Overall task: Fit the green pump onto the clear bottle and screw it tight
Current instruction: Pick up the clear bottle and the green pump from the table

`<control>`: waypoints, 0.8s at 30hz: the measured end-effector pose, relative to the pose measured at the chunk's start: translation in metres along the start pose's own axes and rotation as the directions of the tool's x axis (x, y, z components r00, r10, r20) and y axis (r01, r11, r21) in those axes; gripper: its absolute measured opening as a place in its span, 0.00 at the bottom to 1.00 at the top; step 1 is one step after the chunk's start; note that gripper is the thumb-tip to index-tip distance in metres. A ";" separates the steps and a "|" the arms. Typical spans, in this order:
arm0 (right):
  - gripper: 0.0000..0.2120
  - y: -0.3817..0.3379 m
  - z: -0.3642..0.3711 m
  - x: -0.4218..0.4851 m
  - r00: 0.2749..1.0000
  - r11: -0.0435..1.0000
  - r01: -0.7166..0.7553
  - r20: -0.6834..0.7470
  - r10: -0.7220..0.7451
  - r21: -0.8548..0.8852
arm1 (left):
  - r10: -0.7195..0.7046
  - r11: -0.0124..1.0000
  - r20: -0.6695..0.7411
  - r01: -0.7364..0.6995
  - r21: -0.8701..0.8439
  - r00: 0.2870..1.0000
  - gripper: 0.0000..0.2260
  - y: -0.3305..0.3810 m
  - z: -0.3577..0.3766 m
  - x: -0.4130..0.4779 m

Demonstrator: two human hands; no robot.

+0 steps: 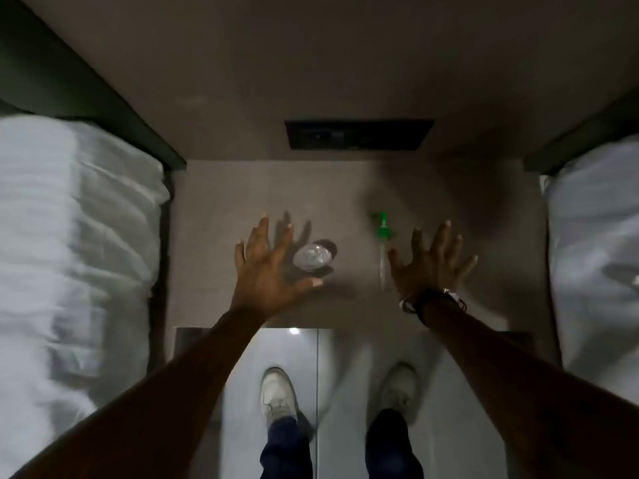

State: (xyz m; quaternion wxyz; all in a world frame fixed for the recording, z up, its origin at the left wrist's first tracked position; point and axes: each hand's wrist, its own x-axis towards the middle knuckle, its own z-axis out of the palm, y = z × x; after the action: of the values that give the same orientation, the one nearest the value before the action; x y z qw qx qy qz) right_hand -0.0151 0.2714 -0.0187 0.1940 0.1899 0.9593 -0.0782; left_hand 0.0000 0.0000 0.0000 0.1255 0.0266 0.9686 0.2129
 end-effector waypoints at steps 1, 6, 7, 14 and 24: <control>0.33 -0.005 0.009 0.009 0.999 1.000 -0.030 -0.013 0.030 0.002 | -0.013 0.998 -0.015 0.012 -0.057 1.000 0.49 -0.001 0.010 0.004; 0.28 -0.031 0.040 0.041 0.996 0.997 -0.070 -0.061 0.069 -0.016 | -0.023 0.992 -0.073 0.013 -0.127 0.997 0.38 -0.009 0.044 0.012; 0.27 -0.034 0.042 0.043 0.995 0.996 -0.084 -0.054 0.082 -0.032 | -0.022 0.991 -0.089 0.010 -0.132 0.996 0.35 -0.010 0.047 0.012; 0.20 -0.054 0.042 0.058 0.991 0.989 -0.135 0.001 0.136 0.055 | 0.019 0.980 -0.196 -0.057 -0.191 0.980 0.31 -0.010 0.045 0.021; 0.17 -0.064 0.020 0.066 0.970 0.885 -0.236 0.038 0.242 0.402 | -0.201 0.955 -0.240 0.136 -0.264 0.950 0.25 0.016 0.061 0.005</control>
State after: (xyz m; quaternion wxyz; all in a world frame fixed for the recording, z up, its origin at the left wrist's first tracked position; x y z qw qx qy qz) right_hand -0.0899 0.2307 -0.0583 0.1526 0.3429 0.8929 -0.2486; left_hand 0.0105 0.0395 -0.0477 0.0156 -0.1012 0.9417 0.3205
